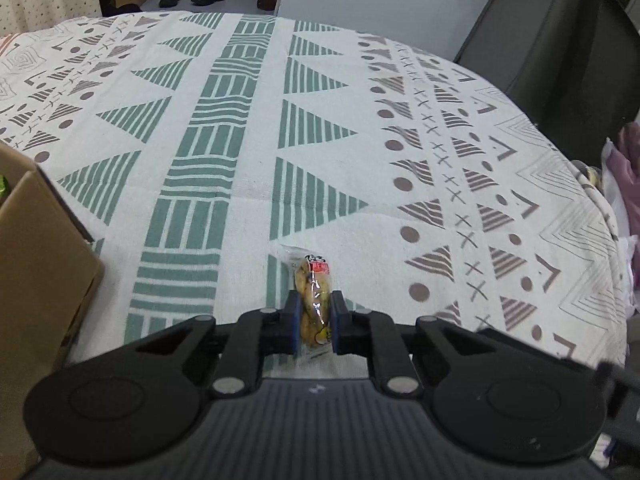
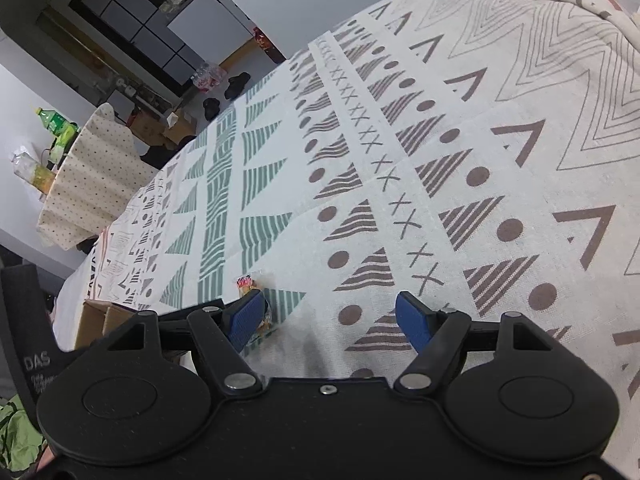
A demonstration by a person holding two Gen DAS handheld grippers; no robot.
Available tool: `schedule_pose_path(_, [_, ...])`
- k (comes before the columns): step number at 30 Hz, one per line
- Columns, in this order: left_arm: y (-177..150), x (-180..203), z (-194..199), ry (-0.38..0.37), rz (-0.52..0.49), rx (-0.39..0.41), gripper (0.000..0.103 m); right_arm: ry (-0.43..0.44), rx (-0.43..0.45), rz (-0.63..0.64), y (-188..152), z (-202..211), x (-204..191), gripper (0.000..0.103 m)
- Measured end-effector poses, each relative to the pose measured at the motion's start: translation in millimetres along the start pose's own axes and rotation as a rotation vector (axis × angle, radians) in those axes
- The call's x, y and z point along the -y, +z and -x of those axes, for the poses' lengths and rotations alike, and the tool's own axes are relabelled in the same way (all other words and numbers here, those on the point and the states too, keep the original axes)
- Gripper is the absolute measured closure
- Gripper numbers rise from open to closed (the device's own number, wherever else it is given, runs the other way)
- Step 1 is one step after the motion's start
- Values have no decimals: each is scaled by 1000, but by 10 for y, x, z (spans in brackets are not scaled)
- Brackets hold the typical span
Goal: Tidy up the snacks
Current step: 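Grasp the peanut snack packet with the left gripper, then carry the peanut packet over the box and open the left gripper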
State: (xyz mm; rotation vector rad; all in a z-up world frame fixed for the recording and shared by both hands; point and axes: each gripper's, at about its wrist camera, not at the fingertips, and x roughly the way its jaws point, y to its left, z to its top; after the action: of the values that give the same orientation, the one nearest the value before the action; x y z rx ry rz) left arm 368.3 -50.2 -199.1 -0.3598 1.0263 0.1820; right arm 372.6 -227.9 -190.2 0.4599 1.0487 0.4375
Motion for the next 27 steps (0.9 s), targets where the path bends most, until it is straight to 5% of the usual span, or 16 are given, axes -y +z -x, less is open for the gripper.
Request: schedule_pose_path(27, [-243, -484, 1527, -30, 21, 129, 90, 181, 104, 68, -533, 697, -735, 31])
